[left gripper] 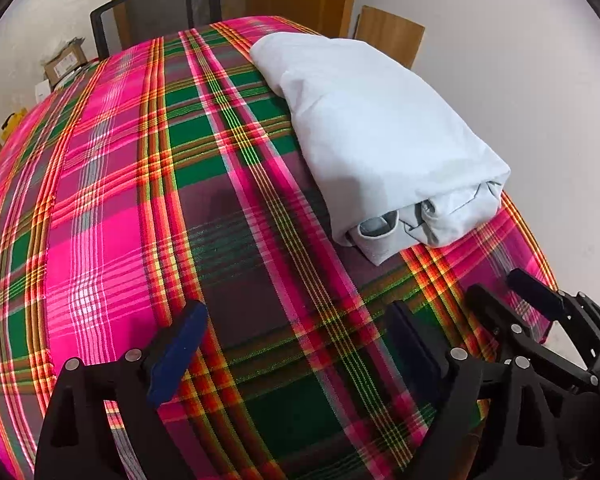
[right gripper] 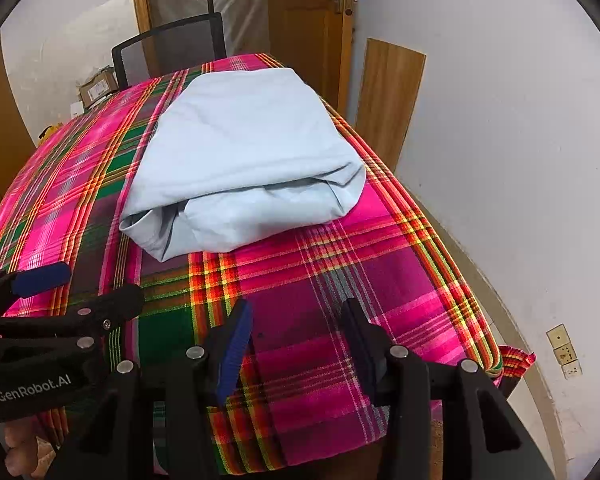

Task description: Fold clothes

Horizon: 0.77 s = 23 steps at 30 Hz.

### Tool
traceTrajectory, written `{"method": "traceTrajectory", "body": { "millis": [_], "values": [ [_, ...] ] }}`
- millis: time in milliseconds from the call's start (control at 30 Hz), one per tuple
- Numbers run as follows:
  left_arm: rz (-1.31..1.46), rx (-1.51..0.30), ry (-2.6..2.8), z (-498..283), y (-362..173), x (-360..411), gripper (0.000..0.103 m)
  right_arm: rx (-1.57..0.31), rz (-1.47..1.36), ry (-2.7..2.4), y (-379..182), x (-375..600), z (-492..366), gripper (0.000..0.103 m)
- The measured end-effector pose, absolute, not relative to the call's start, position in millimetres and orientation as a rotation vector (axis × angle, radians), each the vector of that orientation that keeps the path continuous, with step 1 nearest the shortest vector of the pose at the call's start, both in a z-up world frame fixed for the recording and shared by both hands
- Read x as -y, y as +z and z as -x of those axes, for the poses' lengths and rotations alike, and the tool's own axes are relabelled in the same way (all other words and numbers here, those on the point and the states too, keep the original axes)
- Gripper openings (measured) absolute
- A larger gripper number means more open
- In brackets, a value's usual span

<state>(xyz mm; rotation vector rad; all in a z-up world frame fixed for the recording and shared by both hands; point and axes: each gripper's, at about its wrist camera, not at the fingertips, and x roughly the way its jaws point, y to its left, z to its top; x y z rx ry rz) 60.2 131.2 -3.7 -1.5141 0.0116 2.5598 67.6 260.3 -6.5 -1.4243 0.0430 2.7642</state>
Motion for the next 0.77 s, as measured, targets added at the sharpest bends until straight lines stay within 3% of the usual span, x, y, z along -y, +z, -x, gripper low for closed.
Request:
{"method": "traceTrajectory", "body": {
  "millis": [767],
  "values": [
    [1.503,-0.018,2.554,-61.1,-3.9,-123.4,0.092,-0.048,1.417,2.77,-7.7,-260.2,-62.8,0.047]
  ]
}}
